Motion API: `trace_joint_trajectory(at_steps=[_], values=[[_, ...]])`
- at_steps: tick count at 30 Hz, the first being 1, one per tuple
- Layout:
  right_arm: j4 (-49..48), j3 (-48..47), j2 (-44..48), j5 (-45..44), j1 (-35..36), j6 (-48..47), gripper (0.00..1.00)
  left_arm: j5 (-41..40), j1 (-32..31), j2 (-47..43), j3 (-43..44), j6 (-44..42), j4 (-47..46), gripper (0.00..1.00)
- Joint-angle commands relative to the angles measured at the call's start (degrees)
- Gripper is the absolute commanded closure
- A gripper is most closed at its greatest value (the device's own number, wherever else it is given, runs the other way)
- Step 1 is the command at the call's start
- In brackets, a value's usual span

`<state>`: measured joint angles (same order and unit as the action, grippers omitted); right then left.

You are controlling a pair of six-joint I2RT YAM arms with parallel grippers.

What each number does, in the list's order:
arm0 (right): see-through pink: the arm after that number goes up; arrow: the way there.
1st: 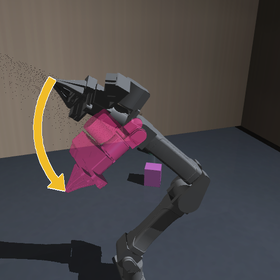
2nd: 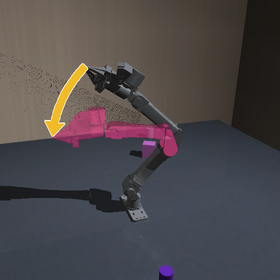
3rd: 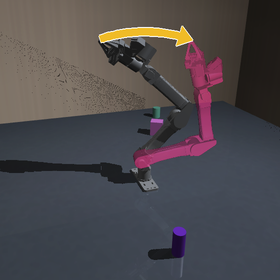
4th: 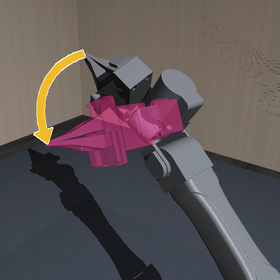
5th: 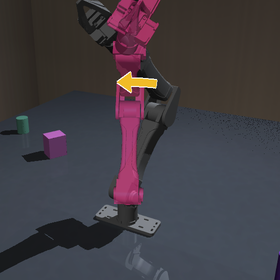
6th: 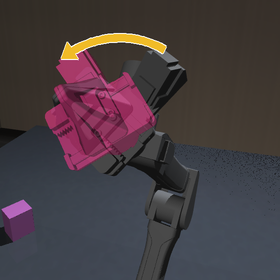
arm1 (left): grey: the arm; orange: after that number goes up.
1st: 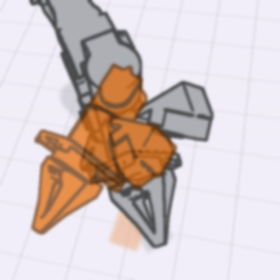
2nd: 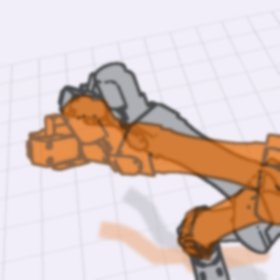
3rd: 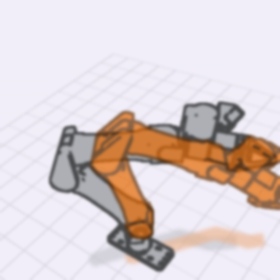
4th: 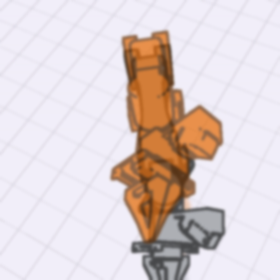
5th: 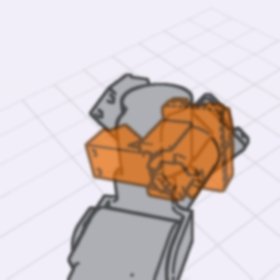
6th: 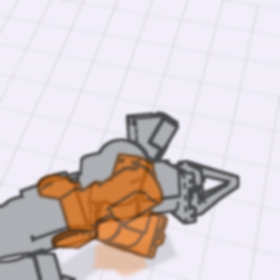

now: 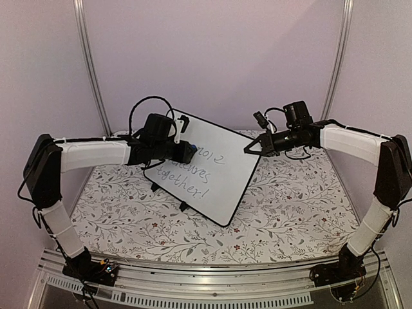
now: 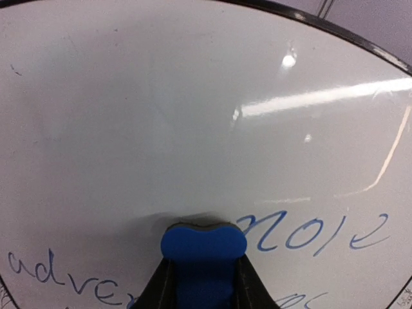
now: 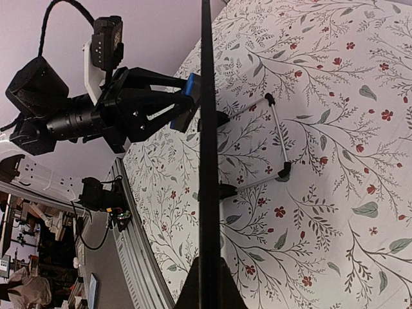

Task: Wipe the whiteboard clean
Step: Erase the center of the whiteboard.

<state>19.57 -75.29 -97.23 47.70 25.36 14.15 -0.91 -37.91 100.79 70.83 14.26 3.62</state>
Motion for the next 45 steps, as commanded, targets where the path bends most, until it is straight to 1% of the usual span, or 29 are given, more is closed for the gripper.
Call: trace_joint_trajectory(at_steps=[1, 6, 10, 19, 21, 25, 32, 36, 40, 45], values=[[5.7, 1.9, -1.5, 2.5, 3.3, -3.2, 1.00, -1.1, -1.5, 1.5, -5.0, 1.8, 3.5, 1.00], [5.6, 2.1, -1.3, 2.4, 3.4, -3.2, 1.00, -3.3, -1.3, 1.5, -5.7, 2.9, 4.2, 1.00], [5.5, 2.4, -1.0, 2.3, 3.5, -3.1, 1.00, -4.7, -1.0, 2.0, -4.3, 2.8, 4.7, 1.00], [5.4, 2.2, -1.2, 2.3, 3.6, -3.0, 1.00, -3.6, 1.2, 5.6, 7.5, 0.1, 6.8, 1.00], [5.3, 2.2, -1.2, 2.3, 3.6, -3.0, 1.00, -2.8, 1.0, 6.1, 8.3, 0.0, 7.2, 1.00], [5.1, 2.6, -1.1, 2.3, 3.6, -3.0, 1.00, -2.2, 0.3, 5.5, 4.9, 0.9, 6.8, 1.00], [4.7, 2.5, -1.8, 2.7, 3.6, -3.0, 1.00, -2.5, 0.1, 1.4, -7.3, 4.9, 4.1, 1.00], [4.7, 2.6, -1.8, 2.8, 3.6, -3.0, 1.00, -2.9, 0.1, 0.1, -11.5, 6.4, 3.2, 1.00], [4.5, 2.7, -2.0, 2.9, 3.7, -3.0, 1.00, -2.4, 0.0, 0.5, -10.3, 6.2, 3.0, 1.00], [4.4, 2.9, -1.8, 2.8, 3.8, -2.9, 1.00, -1.3, -0.2, 1.7, -4.4, 4.4, 3.0, 1.00]])
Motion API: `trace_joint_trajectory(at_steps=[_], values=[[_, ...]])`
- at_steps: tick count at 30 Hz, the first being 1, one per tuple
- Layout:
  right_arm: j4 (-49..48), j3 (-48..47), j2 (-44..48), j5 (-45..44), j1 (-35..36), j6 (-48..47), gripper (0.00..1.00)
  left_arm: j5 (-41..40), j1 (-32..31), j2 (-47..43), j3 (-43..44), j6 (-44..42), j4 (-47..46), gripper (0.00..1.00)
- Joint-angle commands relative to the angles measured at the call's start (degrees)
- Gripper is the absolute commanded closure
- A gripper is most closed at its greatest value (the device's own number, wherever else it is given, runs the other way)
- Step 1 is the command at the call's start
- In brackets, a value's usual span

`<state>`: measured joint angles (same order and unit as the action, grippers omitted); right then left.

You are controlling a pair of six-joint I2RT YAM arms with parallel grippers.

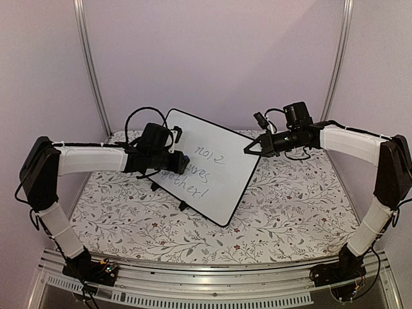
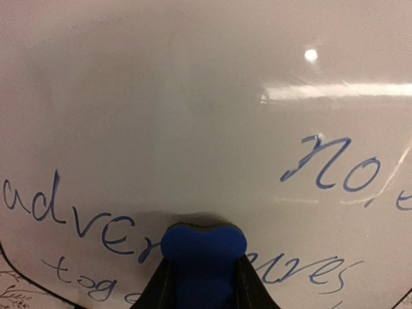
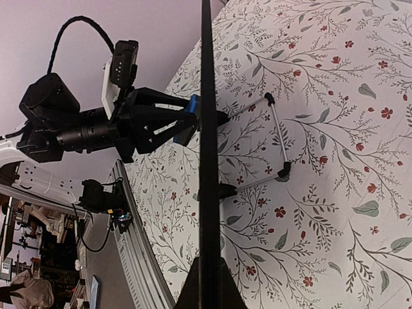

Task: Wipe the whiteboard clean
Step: Erase the center of the whiteboard.

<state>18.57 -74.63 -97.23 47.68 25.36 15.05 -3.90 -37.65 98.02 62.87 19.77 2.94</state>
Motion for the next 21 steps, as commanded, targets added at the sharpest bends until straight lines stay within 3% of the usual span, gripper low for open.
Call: trace_joint_trajectory(at_steps=[1, 10, 21], values=[[5.4, 2.3, -1.8, 2.8, 3.8, -3.7, 1.00, 1.9, -0.7, 5.0, 4.9, -1.6, 3.8, 1.00], [5.5, 2.5, -1.6, 2.7, 3.9, -3.6, 1.00, 2.8, -2.8, 8.4, 13.1, -3.8, 5.3, 1.00], [5.2, 2.6, -1.9, 2.8, 3.9, -3.7, 1.00, 2.4, -4.4, 4.1, 1.0, -0.2, 2.9, 1.00]])
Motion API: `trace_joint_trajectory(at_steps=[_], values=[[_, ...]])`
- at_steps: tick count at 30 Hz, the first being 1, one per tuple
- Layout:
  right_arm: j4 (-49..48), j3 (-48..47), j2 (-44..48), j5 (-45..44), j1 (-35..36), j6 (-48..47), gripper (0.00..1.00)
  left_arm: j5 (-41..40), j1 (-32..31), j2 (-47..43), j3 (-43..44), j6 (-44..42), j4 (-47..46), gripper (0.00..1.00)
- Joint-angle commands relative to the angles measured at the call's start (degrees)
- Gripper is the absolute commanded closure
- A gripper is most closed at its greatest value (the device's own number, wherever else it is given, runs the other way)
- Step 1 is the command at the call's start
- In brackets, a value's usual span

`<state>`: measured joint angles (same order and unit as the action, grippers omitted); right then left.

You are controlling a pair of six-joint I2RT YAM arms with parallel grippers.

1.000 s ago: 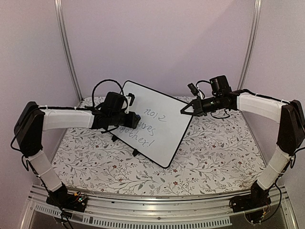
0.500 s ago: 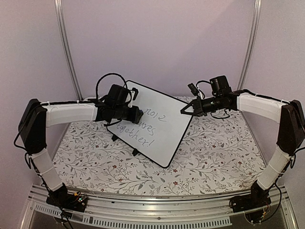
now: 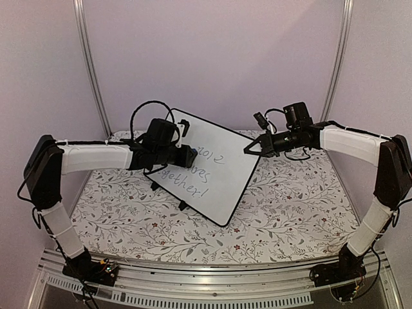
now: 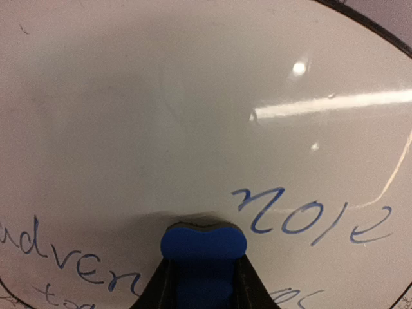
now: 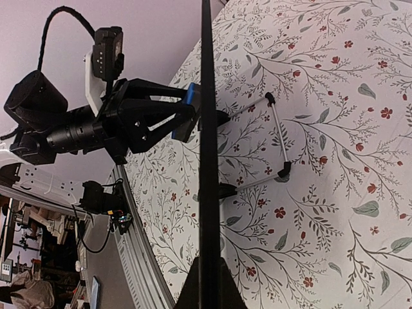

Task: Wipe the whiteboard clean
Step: Erase the center of the whiteboard.

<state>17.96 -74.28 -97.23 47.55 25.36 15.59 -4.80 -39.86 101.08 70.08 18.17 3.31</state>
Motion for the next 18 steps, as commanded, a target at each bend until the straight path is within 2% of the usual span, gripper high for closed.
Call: trace_joint_trajectory(at_steps=[1, 7, 18], values=[[5.8, 2.1, -2.0, 3.0, 3.9, -4.3, 1.00, 3.4, -2.2, 0.7, -7.1, 1.8, 2.4, 1.00], [5.6, 1.5, -2.7, 3.3, 4.1, -3.9, 1.00, 3.3, -2.2, 0.7, -7.0, 1.6, 1.9, 1.00], [6.2, 0.9, -3.1, 3.2, 4.3, -4.0, 1.00, 1.8, -0.9, 8.0, 8.5, -3.0, 4.8, 1.00]])
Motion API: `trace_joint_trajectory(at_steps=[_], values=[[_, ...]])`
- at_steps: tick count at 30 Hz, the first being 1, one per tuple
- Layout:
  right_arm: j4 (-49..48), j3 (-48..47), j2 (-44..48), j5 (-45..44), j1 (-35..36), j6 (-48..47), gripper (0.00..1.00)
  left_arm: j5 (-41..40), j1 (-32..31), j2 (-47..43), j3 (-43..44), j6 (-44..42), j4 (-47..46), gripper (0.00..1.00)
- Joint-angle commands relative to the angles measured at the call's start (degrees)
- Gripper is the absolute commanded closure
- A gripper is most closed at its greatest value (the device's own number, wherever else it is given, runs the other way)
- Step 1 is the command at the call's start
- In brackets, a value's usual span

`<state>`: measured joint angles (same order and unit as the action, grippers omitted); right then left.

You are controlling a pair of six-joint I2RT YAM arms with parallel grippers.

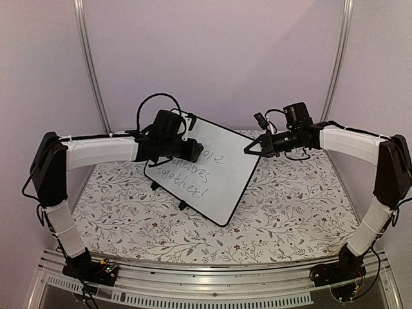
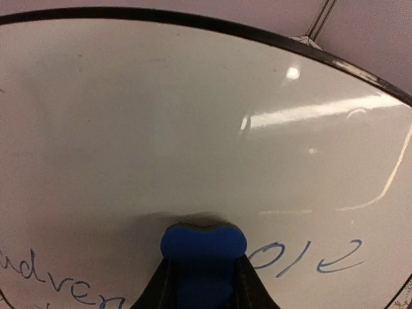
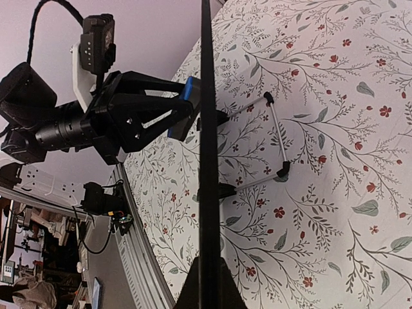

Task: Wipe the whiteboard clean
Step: Erase the center of the whiteboard.

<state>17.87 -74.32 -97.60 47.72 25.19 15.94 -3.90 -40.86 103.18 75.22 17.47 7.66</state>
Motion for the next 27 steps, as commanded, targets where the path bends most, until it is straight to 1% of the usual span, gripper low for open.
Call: trace_joint_trajectory(at_steps=[1, 8, 15, 19, 23, 27], values=[[6.4, 1.0, -2.6, 2.9, 4.5, -4.6, 1.00, 0.8, 0.3, 6.0, 3.7, -2.3, 0.4, 1.00], [6.7, 0.7, -3.2, 2.9, 4.5, -5.1, 1.00, 2.7, 1.1, 4.5, 0.9, -1.3, -0.2, 1.00], [6.8, 0.5, -3.5, 3.0, 4.5, -5.4, 1.00, 3.3, 0.1, -0.9, -10.1, 1.9, -1.9, 1.00], [6.6, 0.6, -4.1, 3.0, 4.5, -5.3, 1.00, 3.0, -0.5, -2.8, -13.6, 2.9, -2.2, 1.00], [6.1, 0.4, -4.2, 3.2, 4.5, -4.8, 1.00, 2.8, -1.0, -2.4, -12.0, 2.5, -2.3, 1.00], [6.2, 0.6, -3.9, 3.0, 4.6, -4.6, 1.00, 2.6, -1.0, -0.2, -6.2, 1.1, -1.4, 1.00]])
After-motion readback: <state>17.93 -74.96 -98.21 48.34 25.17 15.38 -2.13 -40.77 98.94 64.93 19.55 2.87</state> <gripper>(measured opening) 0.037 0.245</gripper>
